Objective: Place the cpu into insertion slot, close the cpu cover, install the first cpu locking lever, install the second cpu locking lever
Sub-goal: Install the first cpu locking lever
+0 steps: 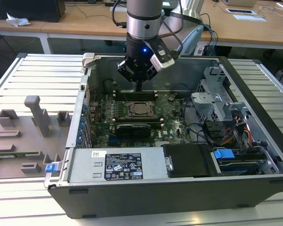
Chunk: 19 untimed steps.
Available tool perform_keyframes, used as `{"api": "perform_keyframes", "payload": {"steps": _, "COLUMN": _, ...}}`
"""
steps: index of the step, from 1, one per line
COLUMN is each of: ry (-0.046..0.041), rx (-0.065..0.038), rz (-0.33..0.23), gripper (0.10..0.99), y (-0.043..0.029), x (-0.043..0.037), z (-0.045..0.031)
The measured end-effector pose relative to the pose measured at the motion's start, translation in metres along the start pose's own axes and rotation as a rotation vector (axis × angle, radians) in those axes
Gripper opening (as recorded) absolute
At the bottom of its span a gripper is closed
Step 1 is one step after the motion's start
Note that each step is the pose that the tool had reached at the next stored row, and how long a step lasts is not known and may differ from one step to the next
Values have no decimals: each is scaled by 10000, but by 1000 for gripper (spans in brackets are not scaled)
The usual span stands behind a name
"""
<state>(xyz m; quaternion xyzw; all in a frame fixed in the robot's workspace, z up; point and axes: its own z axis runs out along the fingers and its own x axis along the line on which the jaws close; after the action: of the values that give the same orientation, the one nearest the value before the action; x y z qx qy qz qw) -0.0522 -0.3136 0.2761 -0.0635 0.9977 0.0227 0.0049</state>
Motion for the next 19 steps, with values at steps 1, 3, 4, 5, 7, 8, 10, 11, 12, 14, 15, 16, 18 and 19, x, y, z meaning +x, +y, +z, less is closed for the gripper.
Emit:
{"api": "perform_keyframes", "payload": {"steps": 1, "ry": 4, "rx": -1, "rz": -98, "gripper": 106, "y": 0, "x": 0, "z": 0}}
{"api": "perform_keyframes", "payload": {"steps": 3, "ry": 5, "rx": -1, "rz": -103, "gripper": 106, "y": 0, "x": 0, "z": 0}}
{"api": "perform_keyframes", "payload": {"steps": 4, "ry": 4, "rx": 10, "rz": -106, "gripper": 106, "y": 0, "x": -1, "z": 1}}
{"api": "perform_keyframes", "payload": {"steps": 5, "ry": 26, "rx": 163, "rz": -105, "gripper": 106, "y": 0, "x": 0, "z": 0}}
{"api": "perform_keyframes", "payload": {"steps": 7, "ry": 34, "rx": 220, "rz": -107, "gripper": 106, "y": 0, "x": 0, "z": 0}}
{"api": "perform_keyframes", "payload": {"steps": 8, "ry": 34, "rx": 222, "rz": -105, "gripper": 106, "y": 0, "x": 0, "z": 0}}
{"api": "perform_keyframes", "payload": {"steps": 10, "ry": 34, "rx": 225, "rz": -103, "gripper": 106, "y": 2, "x": 9, "z": 0}}
{"api": "perform_keyframes", "payload": {"steps": 11, "ry": 34, "rx": 225, "rz": -104, "gripper": 106, "y": 4, "x": 28, "z": 0}}
{"api": "perform_keyframes", "payload": {"steps": 12, "ry": 34, "rx": 226, "rz": -104, "gripper": 106, "y": 7, "x": 54, "z": 0}}
{"api": "perform_keyframes", "payload": {"steps": 14, "ry": 33, "rx": 226, "rz": -107, "gripper": 106, "y": 12, "x": 90, "z": -1}}
{"api": "perform_keyframes", "payload": {"steps": 15, "ry": 31, "rx": 226, "rz": -106, "gripper": 106, "y": 15, "x": 117, "z": -1}}
{"api": "perform_keyframes", "payload": {"steps": 16, "ry": 29, "rx": 226, "rz": -105, "gripper": 106, "y": 18, "x": 137, "z": -1}}
{"api": "perform_keyframes", "payload": {"steps": 18, "ry": 22, "rx": 227, "rz": -106, "gripper": 106, "y": 26, "x": 204, "z": -1}}
{"api": "perform_keyframes", "payload": {"steps": 19, "ry": 18, "rx": 227, "rz": -105, "gripper": 106, "y": 31, "x": 242, "z": -1}}
